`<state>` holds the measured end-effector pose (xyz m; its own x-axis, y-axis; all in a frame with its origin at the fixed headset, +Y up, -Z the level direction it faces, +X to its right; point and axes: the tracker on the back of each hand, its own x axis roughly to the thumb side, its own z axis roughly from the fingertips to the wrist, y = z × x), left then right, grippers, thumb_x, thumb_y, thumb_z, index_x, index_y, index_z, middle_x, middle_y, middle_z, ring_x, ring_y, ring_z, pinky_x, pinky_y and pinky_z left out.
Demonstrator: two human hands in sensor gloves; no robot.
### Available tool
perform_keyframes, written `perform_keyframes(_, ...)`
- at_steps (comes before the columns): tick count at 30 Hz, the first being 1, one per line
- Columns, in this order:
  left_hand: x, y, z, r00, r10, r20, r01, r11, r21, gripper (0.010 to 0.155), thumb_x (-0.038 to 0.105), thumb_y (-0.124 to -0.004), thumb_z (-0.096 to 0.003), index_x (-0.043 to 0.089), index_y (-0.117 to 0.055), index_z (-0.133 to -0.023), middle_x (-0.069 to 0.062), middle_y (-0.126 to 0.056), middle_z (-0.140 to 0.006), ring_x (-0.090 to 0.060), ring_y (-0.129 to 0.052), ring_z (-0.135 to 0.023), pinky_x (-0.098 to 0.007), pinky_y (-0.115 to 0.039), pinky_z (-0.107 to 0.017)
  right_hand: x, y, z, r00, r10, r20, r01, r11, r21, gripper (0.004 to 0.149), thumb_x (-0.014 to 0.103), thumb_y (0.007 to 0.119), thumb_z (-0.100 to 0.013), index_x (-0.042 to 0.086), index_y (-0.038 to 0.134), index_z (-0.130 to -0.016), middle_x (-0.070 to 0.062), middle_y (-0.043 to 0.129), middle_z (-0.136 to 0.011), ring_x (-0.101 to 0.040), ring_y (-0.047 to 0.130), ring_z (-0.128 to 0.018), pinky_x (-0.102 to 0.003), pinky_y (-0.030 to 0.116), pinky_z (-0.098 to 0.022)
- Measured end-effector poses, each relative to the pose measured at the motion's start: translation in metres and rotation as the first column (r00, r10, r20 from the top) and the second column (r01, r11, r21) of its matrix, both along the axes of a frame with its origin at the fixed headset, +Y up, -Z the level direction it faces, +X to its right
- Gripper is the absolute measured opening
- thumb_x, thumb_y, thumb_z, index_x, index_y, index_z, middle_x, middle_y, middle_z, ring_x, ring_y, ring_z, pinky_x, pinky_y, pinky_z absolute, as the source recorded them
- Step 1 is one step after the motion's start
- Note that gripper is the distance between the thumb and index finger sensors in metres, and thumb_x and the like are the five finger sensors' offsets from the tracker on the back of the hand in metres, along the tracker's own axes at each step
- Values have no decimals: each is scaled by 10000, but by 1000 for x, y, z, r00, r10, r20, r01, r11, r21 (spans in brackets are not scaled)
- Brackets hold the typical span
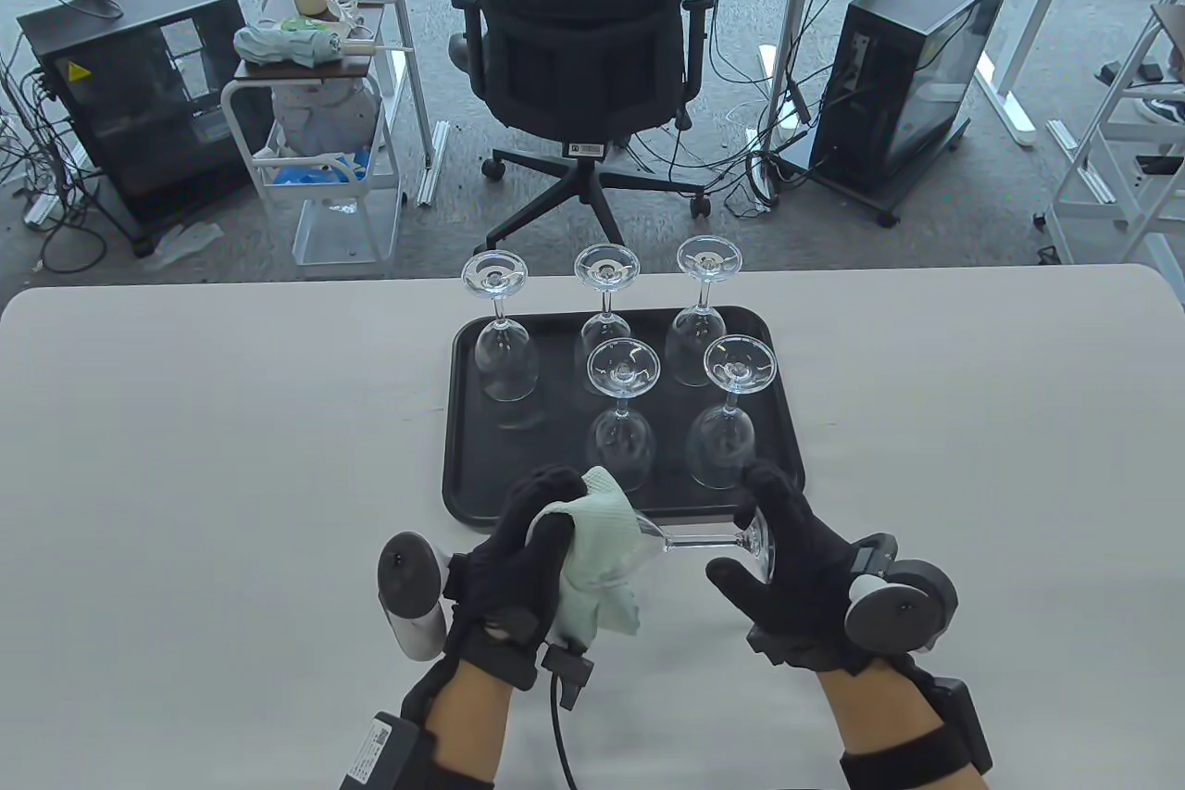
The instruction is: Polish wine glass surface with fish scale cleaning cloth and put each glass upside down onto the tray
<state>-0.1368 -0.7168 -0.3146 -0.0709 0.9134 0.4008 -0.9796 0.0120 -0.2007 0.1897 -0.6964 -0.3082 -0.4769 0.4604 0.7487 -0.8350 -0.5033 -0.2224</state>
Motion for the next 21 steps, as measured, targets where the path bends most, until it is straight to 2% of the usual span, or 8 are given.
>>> perform_keyframes(3, 4, 1, 2, 999, -40, -12, 41, 998, 57, 569, 664, -687, -533, 369, -647, -1018, -30, -556, -1133, -363, -674, -970, -555, -844, -496, 1, -5, -5, 991, -134, -8, 129, 973, -192, 720, 651, 714, -501, 316, 408, -1060, -177, 650, -961, -345, 898, -518, -377, 875, -283)
perform_keyframes(5, 5, 1, 2, 997, -72, -38, 75, 993, 96, 585, 674, -678, -530, 375, -624, -1029, -30, -536, -1142, -366, -651, -988, -573, -828, -526, 3, -7, -9, 990, -138, 35, 142, 925, -353, 720, 691, 648, -513, 289, 438, -1072, -184, 696, -934, -317, 918, -474, -349, 881, -243)
perform_keyframes(6, 4, 2, 2, 995, -88, -45, 92, 990, 106, 587, 673, -669, -530, 372, -619, -1032, -27, -536, -1143, -366, -653, -991, -574, -827, -537, 4, -9, -10, 986, -164, 0, 149, 899, -412, 715, 683, 640, -523, 289, 428, -1081, -186, 678, -948, -329, 904, -494, -362, 872, -263)
perform_keyframes(9, -6, 8, 1, 998, -54, -32, 57, 992, 115, 564, 611, -648, -554, 303, -664, -1026, -32, -582, -1142, -374, -648, -1014, -619, -769, -613, 6, -11, -11, 972, -230, 47, 229, 886, -404, 699, 657, 605, -534, 259, 445, -1085, -197, 687, -947, -341, 910, -491, -374, 875, -260)
perform_keyframes(13, -51, 20, -1, 979, 82, -185, -62, 992, 108, 501, 523, -694, -559, 176, -826, -895, -85, -794, -986, -365, -821, -862, -594, -792, -603, 16, -10, -11, 957, -275, 93, 289, 876, -385, 709, 653, 611, -538, 256, 406, -1089, -197, 681, -950, -342, 902, -497, -376, 869, -265)
perform_keyframes(16, -95, 25, 2, 944, 101, -314, -66, 991, 119, 491, 510, -690, -567, 156, -845, -869, -106, -826, -941, -359, -858, -815, -579, -817, -568, 22, -12, -14, 944, -313, 107, 329, 856, -399, 723, 655, 626, -536, 283, 345, -1088, -194, 692, -946, -343, 905, -490, -378, 869, -260)
perform_keyframes(21, -147, 21, 9, 902, 162, -401, -132, 986, 101, 486, 504, -685, -580, 150, -844, -872, -111, -825, -943, -360, -857, -822, -579, -808, -584, 28, -12, -15, 940, -316, 130, 342, 859, -381, 742, 670, 652, -529, 311, 299, -1075, -188, 690, -946, -336, 904, -497, -375, 874, -266)
